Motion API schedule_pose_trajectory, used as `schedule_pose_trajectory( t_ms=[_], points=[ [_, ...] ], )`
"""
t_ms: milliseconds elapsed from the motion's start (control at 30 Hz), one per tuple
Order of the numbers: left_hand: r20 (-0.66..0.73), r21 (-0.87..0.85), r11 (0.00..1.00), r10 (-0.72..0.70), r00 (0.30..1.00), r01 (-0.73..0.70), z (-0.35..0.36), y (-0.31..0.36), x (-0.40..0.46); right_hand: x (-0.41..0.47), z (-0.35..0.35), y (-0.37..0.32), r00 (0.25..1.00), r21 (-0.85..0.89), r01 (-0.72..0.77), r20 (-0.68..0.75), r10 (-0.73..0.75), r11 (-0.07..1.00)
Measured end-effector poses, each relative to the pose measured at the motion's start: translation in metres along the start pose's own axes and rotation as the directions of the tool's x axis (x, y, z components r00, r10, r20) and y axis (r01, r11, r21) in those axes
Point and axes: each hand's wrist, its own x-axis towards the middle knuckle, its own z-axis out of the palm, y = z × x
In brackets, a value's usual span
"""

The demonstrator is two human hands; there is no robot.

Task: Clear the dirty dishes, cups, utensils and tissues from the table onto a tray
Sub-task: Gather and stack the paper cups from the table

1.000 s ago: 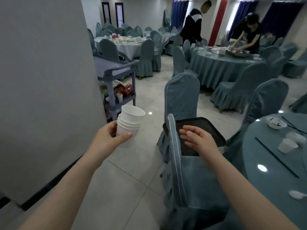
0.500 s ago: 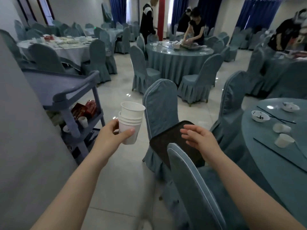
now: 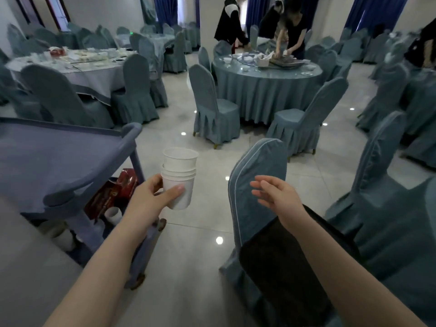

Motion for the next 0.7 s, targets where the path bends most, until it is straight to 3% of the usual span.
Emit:
schedule_pose_trajectory(
  t_ms=[133, 400, 700],
  points=[
    [0.042, -0.019, 1.000, -0.019, 0.999, 0.020, -0.022, -0.021, 0.110, 0.092, 0.032, -0.015, 0.999, -0.013, 0.040, -0.006, -0.040, 0.999],
    [0.188, -0.103, 0.995, 0.014, 0.982, 0.006, -0.034, -0.030, 0.335, 0.261, 0.066, -0.035, 0.987, 0.001, 0.039, -0.153, -0.038, 0.999],
    [0.451, -0.070, 0.997, 0.005, 0.892, 0.030, 0.056, -0.029, 0.532, 0.402, 0.011, -0.043, 0.933, -0.015, 0.022, -0.359, -0.026, 1.000]
  ],
)
